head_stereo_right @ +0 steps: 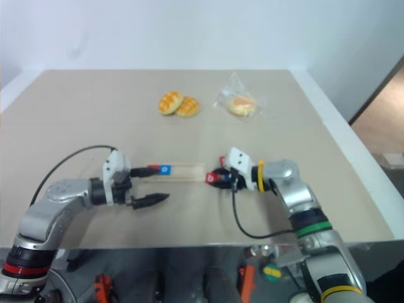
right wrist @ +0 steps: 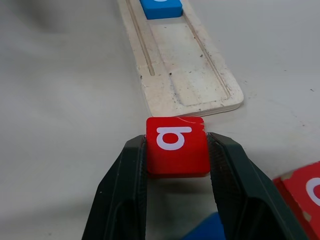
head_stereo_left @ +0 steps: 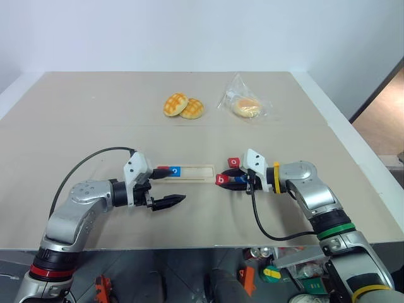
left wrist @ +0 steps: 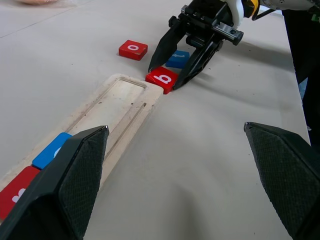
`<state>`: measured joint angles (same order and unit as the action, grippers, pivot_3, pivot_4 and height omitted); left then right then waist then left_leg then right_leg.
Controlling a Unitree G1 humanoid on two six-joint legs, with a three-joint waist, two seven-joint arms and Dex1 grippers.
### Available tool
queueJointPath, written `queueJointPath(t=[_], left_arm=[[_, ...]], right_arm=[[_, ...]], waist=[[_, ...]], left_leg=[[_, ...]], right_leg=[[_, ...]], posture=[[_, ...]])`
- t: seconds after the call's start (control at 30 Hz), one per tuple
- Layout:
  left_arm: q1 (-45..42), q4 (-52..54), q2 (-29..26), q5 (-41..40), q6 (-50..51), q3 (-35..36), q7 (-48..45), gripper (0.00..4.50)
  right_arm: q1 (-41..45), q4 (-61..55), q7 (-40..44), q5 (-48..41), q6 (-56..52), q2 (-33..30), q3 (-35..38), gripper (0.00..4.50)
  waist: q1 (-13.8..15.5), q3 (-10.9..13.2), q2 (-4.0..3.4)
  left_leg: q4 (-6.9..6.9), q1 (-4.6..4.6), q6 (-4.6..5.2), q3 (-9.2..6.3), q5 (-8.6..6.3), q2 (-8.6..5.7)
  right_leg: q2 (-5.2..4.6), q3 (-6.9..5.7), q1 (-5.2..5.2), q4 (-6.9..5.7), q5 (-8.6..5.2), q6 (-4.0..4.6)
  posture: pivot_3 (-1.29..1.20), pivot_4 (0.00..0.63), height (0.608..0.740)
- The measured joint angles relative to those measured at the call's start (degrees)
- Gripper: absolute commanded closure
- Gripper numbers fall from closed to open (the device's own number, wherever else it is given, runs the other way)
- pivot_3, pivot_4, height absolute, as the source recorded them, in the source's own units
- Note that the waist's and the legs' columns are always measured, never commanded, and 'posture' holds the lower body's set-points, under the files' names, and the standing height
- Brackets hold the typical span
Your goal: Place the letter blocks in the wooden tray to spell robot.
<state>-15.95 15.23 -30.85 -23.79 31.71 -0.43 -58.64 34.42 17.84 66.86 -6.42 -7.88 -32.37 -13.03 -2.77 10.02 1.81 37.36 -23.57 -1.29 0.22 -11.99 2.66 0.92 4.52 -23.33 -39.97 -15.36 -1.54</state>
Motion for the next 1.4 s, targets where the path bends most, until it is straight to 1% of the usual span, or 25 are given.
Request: queueJointPath(t=[0.17,0.3,0.4,0.5,0.6,0.7,0.9,1.03,1.4], left_arm=[[0.0,-0.1,-0.4,-0.9,0.0,0.1,0.6,0.00],[0.7,-1.4,-2.2,-1.6,-0.8,2.0,0.7,0.00],[1.6,-5.3,-3.3,-1.5,-4.0,4.6,0.9,0.00],[1.8,-7.1,-3.3,-1.3,-6.7,5.6,2.2,0.00],[2.0,-7.9,-2.9,-1.1,-8.0,6.3,4.1,0.00],[3.1,-7.9,-2.8,-1.1,-9.2,7.2,5.2,0.00],[5.2,-7.0,-2.8,-1.5,-9.4,7.9,7.0,0.00],[6.4,-4.5,-2.8,-2.3,-9.3,8.5,8.2,0.00],[7.1,-2.6,-2.8,-3.2,-8.9,8.8,9.3,0.00]], right_arm=[[0.0,-2.9,0.3,-1.9,-2.7,-0.7,1.7,3.34],[4.5,-3.5,0.3,-3.5,-5.6,-0.6,2.6,3.34],[12.0,-2.2,0.0,-3.3,-6.8,5.0,1.3,3.34],[15.0,-0.5,0.2,-2.2,-5.7,8.8,-1.3,3.34],[15.3,4.6,0.3,-0.5,-4.6,11.2,-3.4,3.34],[16.0,9.9,0.8,1.3,-1.9,13.1,-5.3,3.34],[17.7,15.9,2.8,3.4,2.1,14.0,-6.7,3.34],[19.6,20.0,2.8,4.4,4.6,15.3,-6.7,3.34],[20.4,23.9,3.0,5.6,7.0,16.5,-6.7,3.34]], waist=[[0.0,0.1,-0.02],[-0.3,0.1,-0.04],[-1.1,0.1,-0.03],[-0.9,0.1,0.03],[-0.1,0.1,0.03],[0.0,0.1,0.03],[0.0,0.1,0.03],[0.0,0.1,0.03],[0.0,0.1,0.03]], left_leg=[[-0.02,0.00,0.00,0.00,0.00,0.00],[-0.08,0.10,0.00,0.07,0.00,0.03],[-0.20,0.23,0.00,0.11,0.00,0.15],[-0.33,0.19,0.00,-0.11,0.01,0.19],[-0.50,0.12,-0.01,-0.07,0.00,0.03],[-0.67,0.10,-0.05,0.03,-0.02,-0.04],[-0.76,-0.02,-0.13,-0.07,-0.07,-0.04],[-0.78,0.00,-0.13,-0.09,-0.07,-0.01],[-0.79,0.01,-0.14,-0.10,-0.07,0.00]], right_leg=[[0.00,0.00,-0.01,0.00,-0.01,0.01],[0.03,0.06,-0.02,-0.01,0.01,0.03],[0.18,0.15,-0.03,-0.01,0.07,0.15],[0.17,-0.11,0.00,0.00,-0.07,0.27],[-0.01,-0.11,-0.09,0.01,-0.12,0.30],[-0.15,-0.05,-0.12,0.13,-0.03,0.48],[-0.17,-0.16,-0.11,0.38,-0.02,0.49],[-0.13,-0.18,-0.10,0.40,0.00,0.53],[-0.11,-0.20,-0.09,0.41,0.01,0.55]], posture=[[0.00,0.150,0.740],[0.00,0.150,0.740],[0.00,0.150,0.740],[0.00,0.150,0.740],[0.00,0.150,0.740],[0.00,0.150,0.740],[0.00,0.150,0.740],[0.00,0.150,0.740],[0.00,0.150,0.740]])
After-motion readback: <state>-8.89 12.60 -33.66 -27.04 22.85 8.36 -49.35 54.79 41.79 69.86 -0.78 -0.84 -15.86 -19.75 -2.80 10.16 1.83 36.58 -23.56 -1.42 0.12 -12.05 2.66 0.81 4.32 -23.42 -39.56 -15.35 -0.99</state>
